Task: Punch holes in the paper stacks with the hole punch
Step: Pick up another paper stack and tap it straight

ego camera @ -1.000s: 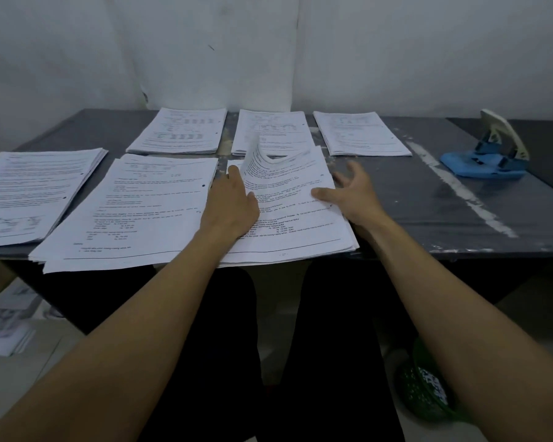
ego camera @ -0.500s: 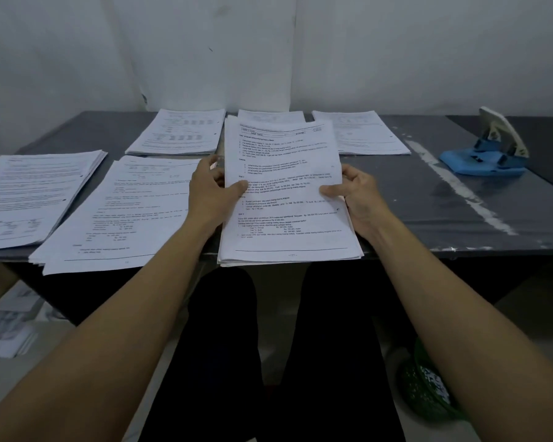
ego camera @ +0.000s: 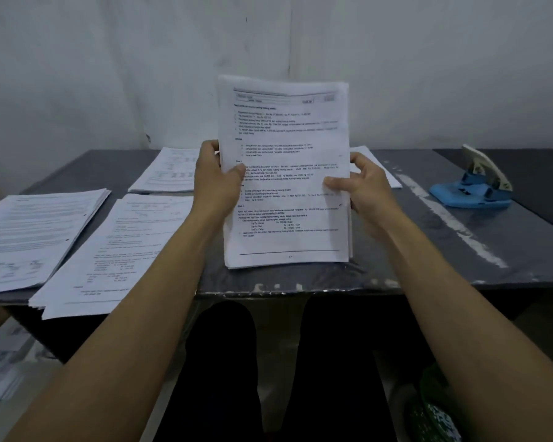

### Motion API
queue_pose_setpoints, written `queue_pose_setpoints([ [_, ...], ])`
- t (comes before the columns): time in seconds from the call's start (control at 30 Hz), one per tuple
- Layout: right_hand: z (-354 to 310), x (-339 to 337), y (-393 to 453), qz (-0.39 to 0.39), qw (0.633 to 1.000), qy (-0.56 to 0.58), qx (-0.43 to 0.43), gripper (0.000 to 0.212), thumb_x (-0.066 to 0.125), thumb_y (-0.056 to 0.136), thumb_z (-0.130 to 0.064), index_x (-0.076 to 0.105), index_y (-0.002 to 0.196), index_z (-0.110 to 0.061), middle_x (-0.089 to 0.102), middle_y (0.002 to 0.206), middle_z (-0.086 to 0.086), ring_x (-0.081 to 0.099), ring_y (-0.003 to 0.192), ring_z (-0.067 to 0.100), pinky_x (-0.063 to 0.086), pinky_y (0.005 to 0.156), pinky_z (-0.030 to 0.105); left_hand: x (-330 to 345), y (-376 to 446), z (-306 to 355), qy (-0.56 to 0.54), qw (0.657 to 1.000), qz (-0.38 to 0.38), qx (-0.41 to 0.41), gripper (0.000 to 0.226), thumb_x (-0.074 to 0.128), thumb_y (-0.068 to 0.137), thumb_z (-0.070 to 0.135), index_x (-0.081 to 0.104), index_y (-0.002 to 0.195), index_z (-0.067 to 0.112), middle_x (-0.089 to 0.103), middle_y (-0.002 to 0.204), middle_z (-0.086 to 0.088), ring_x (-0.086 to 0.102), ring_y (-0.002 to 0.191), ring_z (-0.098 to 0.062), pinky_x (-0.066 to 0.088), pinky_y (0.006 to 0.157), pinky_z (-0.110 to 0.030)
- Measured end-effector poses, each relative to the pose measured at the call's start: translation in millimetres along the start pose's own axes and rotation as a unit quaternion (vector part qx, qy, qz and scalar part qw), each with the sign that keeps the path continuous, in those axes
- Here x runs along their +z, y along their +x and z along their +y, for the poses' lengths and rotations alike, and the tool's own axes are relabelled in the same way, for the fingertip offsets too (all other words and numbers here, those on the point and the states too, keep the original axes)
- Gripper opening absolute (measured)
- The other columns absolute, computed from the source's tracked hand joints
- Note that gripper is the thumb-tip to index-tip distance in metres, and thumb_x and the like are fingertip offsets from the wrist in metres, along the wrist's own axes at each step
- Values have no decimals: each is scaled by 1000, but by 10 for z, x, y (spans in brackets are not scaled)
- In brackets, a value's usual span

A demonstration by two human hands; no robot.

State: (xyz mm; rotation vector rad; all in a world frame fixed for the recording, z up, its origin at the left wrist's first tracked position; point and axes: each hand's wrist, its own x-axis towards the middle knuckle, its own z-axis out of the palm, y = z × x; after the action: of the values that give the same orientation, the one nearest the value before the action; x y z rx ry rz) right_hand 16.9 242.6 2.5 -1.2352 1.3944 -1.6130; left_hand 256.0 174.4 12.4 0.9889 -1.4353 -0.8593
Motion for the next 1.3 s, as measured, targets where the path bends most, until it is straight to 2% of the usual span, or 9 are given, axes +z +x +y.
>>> queue_pose_setpoints([
  [0.1, -230, -15, 67, 27, 998, -23, -55, 33, 76, 81, -3, 62, 105, -20, 76, 103, 1, 74, 90, 19, 60, 77, 39, 74, 37, 173, -11, 999, 19, 43, 31, 61, 96, 9, 47, 119, 24, 63, 120, 9, 66, 104, -12, 61, 78, -28],
  [0.17, -307, -15, 87, 44, 996, -23, -78, 32, 74, 81, -1, 63, 106, -17, 75, 104, 0, 74, 90, 17, 61, 76, 37, 106, 49, 255, -15, 997, 26, 64, 29, 60, 97, 10, 47, 119, 25, 63, 120, 11, 67, 102, -11, 60, 72, -22],
  [0.37, -153, 15, -20, 61, 995, -9, -79, 23, 68, 89, -7, 69, 110, -15, 74, 104, -1, 72, 95, 18, 60, 82, 36, 137, -69, 118, -40, 998, 3, 56, 20, 59, 100, 22, 51, 118, 19, 65, 112, 10, 67, 95, -3, 55, 65, -13],
  [0.57, -382, 23, -22, 56, 993, 6, -106, 22, 64, 93, -7, 69, 113, -13, 76, 103, 0, 73, 92, 18, 60, 74, 30, 105, 12, 252, -33, 997, 0, 72, 14, 56, 101, 25, 50, 114, 22, 65, 113, 12, 69, 93, -6, 60, 68, -21],
  [0.63, -445, 11, -39, 62, 991, 9, -118, 21, 68, 88, -6, 69, 108, -12, 76, 99, 0, 73, 90, 18, 61, 75, 31, 79, 25, 317, -53, 995, -9, 85, 14, 61, 98, 26, 51, 108, 26, 66, 111, 12, 70, 90, -2, 58, 64, -17],
  [0.8, -372, 26, -77, 73, 993, 15, -87, 28, 73, 83, -7, 68, 110, -11, 74, 104, 2, 72, 93, 18, 60, 77, 31, 20, 20, 244, -75, 993, -28, 86, 12, 61, 99, 26, 54, 107, 22, 69, 110, 6, 70, 90, 0, 57, 65, -16],
  [0.97, -416, 91, -63, 67, 995, 16, -71, 19, 68, 85, -7, 72, 102, -15, 77, 90, -9, 73, 84, 10, 56, 64, 19, 66, 11, 253, -54, 994, -24, 93, 17, 57, 101, 29, 55, 115, 19, 69, 109, 8, 71, 90, -2, 58, 65, -18],
  [1.13, -460, 50, -75, 70, 994, 3, -86, 21, 68, 86, -6, 71, 104, -15, 76, 97, -5, 73, 88, 13, 59, 69, 25, 65, 22, 298, -45, 993, -7, 113, 14, 64, 97, 32, 56, 107, 26, 69, 108, 10, 72, 91, -6, 61, 70, -25],
  [1.3, -263, 17, -124, 75, 996, -34, -39, 16, 63, 81, 2, 66, 83, -14, 71, 86, -1, 67, 85, 18, 57, 77, 38, 5, -17, 184, -68, 994, -45, 77, 32, 77, 86, 27, 66, 116, 20, 73, 113, 5, 73, 97, -13, 62, 78, -33],
])
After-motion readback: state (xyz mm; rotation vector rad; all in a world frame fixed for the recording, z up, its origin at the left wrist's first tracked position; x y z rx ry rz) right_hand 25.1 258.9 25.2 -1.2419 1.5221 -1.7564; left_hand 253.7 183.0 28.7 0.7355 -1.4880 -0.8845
